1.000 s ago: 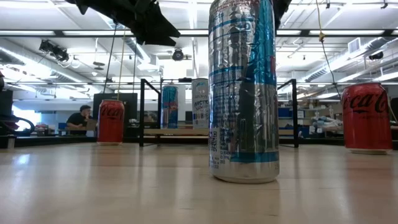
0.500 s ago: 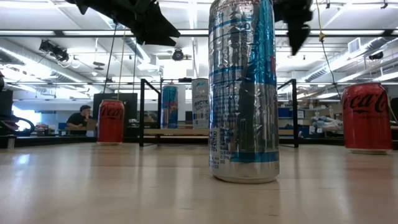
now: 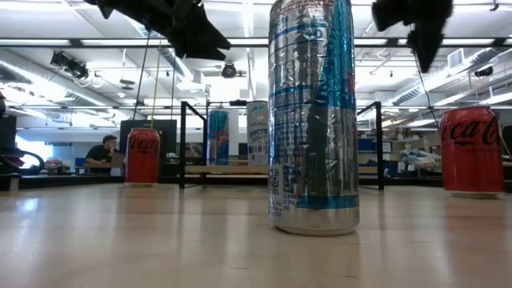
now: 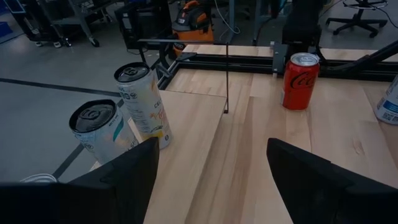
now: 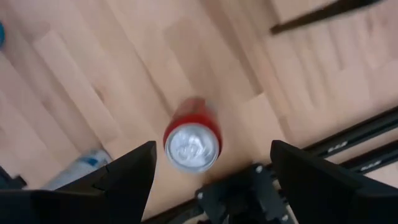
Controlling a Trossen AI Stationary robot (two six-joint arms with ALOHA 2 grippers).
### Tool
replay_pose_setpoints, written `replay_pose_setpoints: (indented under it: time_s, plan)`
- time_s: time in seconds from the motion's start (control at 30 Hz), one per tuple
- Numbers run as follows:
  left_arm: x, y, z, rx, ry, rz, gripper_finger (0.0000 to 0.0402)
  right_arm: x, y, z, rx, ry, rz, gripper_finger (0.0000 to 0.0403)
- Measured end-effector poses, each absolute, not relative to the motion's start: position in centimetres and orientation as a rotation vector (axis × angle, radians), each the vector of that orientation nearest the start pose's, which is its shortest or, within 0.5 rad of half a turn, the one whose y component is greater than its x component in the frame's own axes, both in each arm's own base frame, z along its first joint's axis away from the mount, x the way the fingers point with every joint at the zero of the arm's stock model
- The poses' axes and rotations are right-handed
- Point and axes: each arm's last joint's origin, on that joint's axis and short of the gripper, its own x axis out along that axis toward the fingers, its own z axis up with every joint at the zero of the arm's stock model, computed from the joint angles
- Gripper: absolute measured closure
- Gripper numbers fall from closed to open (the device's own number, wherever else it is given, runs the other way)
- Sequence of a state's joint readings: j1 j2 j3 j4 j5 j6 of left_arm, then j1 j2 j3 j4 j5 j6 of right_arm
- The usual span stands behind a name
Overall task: Place canned beverage on shelf
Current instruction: Put the bottom red-black soda can on the shelf
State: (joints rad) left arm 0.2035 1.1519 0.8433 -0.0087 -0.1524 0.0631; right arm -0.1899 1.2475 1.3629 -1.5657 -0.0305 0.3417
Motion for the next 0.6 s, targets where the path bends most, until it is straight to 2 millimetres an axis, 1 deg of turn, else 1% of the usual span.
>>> replay_pose_setpoints:
  time_s: [0.13,0.27,0.47,0.6]
  plan:
    - [24.9,5.6,29.6,0.053,0.344,0.342,0.0102,17.3,-1.8,32.9,0.417,1.442,-0.349,0.008]
    - [24.9,5.6,29.6,0.053,0.343,0.342,0.0102,17.0,-0.8,31.3,0.402,1.432,-0.324,0.008]
    - [24.9,5.6,29.6,0.053,0.343,0.342,0.0102,16.5,0.2,29.1,0.379,1.452,-0.313,0.008]
    - [24.9,5.6,29.6,0.053,0.343,0.342,0.0102,16.3,0.5,27.9,0.349,1.477,-0.357,0.008]
